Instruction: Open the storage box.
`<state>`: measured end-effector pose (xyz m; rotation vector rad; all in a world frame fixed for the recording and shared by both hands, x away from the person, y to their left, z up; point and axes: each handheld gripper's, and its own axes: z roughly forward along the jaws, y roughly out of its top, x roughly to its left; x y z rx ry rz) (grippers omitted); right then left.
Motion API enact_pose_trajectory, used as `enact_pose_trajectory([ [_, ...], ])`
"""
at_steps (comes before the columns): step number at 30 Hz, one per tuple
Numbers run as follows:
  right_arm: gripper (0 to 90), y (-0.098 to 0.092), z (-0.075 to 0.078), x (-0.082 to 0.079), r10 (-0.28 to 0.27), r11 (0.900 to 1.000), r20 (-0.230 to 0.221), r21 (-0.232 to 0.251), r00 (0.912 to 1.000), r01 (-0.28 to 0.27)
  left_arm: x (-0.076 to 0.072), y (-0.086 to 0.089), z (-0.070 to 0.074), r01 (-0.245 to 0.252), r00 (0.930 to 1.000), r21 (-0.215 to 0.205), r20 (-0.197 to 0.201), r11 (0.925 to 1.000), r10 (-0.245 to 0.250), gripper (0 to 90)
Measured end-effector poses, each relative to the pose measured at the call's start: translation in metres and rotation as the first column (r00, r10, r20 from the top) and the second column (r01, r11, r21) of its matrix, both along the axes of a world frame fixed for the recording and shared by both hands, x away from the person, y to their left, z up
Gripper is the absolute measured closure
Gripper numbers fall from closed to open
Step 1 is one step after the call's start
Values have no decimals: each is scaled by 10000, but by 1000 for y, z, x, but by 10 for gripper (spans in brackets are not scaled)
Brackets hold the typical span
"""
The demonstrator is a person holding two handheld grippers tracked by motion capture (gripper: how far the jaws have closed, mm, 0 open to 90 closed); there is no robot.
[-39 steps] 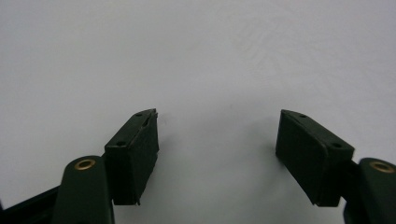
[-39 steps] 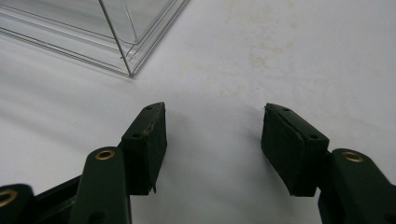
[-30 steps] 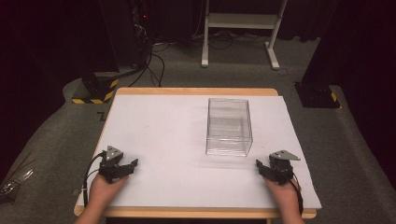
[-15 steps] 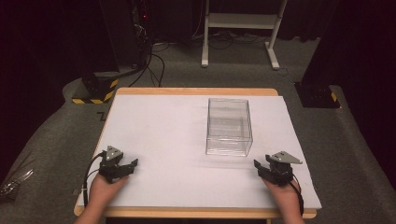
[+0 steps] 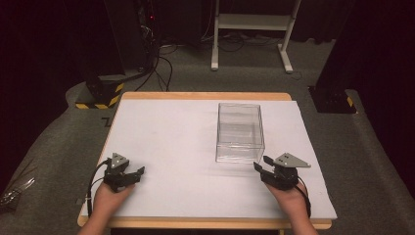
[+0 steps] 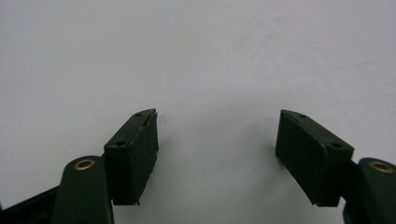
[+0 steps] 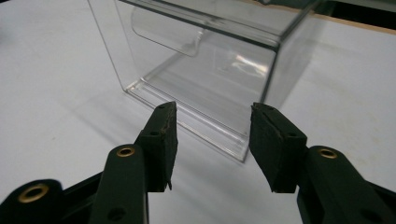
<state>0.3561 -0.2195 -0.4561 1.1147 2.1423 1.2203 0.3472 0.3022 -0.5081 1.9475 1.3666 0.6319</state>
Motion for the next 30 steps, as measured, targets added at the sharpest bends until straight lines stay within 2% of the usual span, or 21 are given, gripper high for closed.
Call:
enact_pose_trajectory([
  [3, 502, 7, 2, 6, 358, 9990, -32, 280, 9994, -357, 0, 0, 0, -7, 10000, -10, 2, 10000, 7, 301],
  [5, 470, 12, 3, 11, 464, 9983, -17, 360, 9989, -463, 0, 0, 0, -9, 10000, -12, 2, 10000, 9, 301],
  [8, 468, 16, 4, 19, 615, 9966, -136, 560, 9980, -607, 0, 0, 0, -2, 10000, 5, 5, 10000, 2, 301],
  [12, 492, 19, 6, 28, 624, 9959, -19, 651, 9980, -621, 0, 0, 0, 0, 10000, 1, 1, 10000, 0, 301],
  [13, 497, 20, 6, 30, 683, 9954, -105, 677, 9976, -674, 0, 0, 0, 0, 10000, -3, 1, 10000, 0, 301],
  [17, 539, 26, 3, 36, 853, 9949, -74, 551, 9963, -847, 0, 0, 0, 9, 10000, -9, -3, 10000, -9, 300],
  [22, 557, 30, -1, 40, 878, 9944, 0, 598, 9961, -876, 0, 0, 0, -2, 10000, -20, -1, 10000, 2, 300],
  [25, 583, 27, -3, 42, 918, 9920, -44, 871, 9958, -911, 0, 0, 0, -14, 10000, -37, -1, 10000, 14, 300],
  [30, 605, 28, -4, 43, 976, 9918, -9, 836, 9952, -971, 0, 0, 0, -12, 10000, -32, 2, 10000, 12, 300],
])
